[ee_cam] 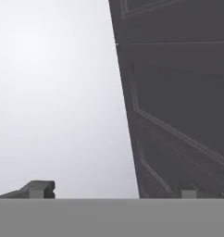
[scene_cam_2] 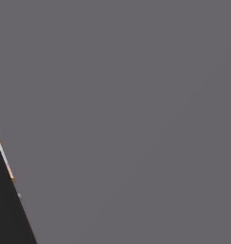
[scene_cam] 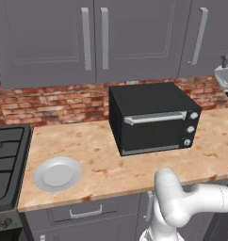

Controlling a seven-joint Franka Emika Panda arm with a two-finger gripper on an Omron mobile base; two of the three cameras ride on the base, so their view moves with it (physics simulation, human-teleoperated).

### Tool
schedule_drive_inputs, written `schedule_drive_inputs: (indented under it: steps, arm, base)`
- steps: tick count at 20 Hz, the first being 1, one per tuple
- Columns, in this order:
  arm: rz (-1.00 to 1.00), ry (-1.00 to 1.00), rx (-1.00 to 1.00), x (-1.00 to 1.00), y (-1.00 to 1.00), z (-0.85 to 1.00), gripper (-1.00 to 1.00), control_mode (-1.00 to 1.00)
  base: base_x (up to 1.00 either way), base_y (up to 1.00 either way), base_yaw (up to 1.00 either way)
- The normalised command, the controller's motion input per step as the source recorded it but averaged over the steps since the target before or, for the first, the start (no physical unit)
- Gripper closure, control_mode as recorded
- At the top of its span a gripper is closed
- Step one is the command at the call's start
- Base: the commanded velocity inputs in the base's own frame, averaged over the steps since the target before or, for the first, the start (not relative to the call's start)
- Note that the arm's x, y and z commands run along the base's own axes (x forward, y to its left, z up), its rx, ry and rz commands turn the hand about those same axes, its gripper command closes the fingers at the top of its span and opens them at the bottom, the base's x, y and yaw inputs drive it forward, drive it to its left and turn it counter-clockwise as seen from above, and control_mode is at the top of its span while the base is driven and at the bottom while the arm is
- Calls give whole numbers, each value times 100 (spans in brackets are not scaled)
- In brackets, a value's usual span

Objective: Pick up the bagel from the plate, place it on the toaster oven rack, close the door, and set the timer.

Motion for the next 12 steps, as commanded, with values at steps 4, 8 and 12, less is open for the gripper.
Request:
schedule_drive_inputs:
  steps: [4, 8, 12]
  arm:
    - [8, 40, 12, -57, 58, 0, -100, -100]
    - [24, 46, 13, -20, 81, 0, -100, -100]
    - [44, 42, 9, -10, 79, 0, -100, -100]
  base:
    - [0, 0, 0]
    - [0, 0, 0]
    - [0, 0, 0]
